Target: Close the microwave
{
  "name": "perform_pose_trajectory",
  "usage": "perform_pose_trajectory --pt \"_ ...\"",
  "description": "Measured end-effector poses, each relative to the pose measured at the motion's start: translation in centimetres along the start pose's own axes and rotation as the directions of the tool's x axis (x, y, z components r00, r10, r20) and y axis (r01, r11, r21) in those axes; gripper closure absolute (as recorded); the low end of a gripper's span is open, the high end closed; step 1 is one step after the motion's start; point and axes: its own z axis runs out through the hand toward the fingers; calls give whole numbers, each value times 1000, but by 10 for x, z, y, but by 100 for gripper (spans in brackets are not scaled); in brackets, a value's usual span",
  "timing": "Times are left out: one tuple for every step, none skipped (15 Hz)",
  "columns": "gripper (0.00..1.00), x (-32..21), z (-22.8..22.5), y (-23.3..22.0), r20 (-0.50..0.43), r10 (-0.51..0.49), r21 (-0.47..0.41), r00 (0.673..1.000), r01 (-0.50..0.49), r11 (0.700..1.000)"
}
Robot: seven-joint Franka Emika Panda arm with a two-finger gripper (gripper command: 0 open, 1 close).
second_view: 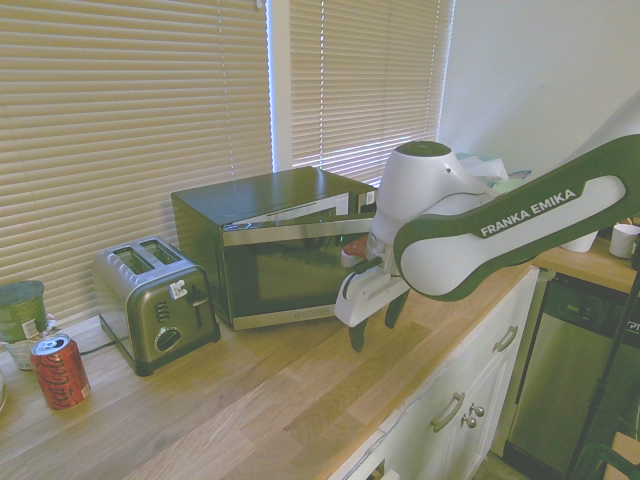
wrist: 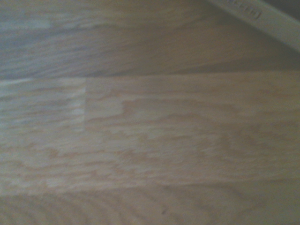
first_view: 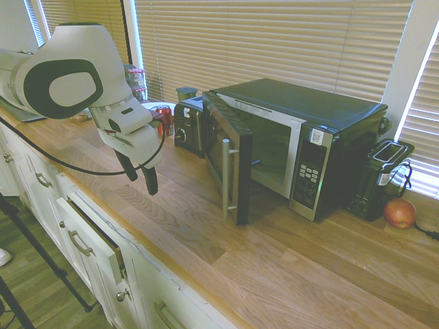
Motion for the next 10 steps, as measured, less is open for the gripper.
perform_pose_trajectory --pt "0 9 -8 -2 -22 11 10 1000 -10 1000" --pt "0 18 -17 -6 -43 17 24 999 -16 1000" --pt "0 28 -28 -11 -62 23 41 998 -21 999" --pt "0 36 -37 -17 -75 29 55 997 -25 998" --pt "0 43 -44 -23 -83 34 64 996 -28 998" --pt "0 51 -49 -28 -89 38 70 995 -32 997" --pt "0 58 -50 -33 -92 44 75 995 -37 996" --pt "0 68 -51 -37 -96 53 79 994 -45 996" --pt "0 79 -50 -41 -100 62 80 993 -54 995" --pt "0 89 -48 -43 -102 71 81 992 -63 995"
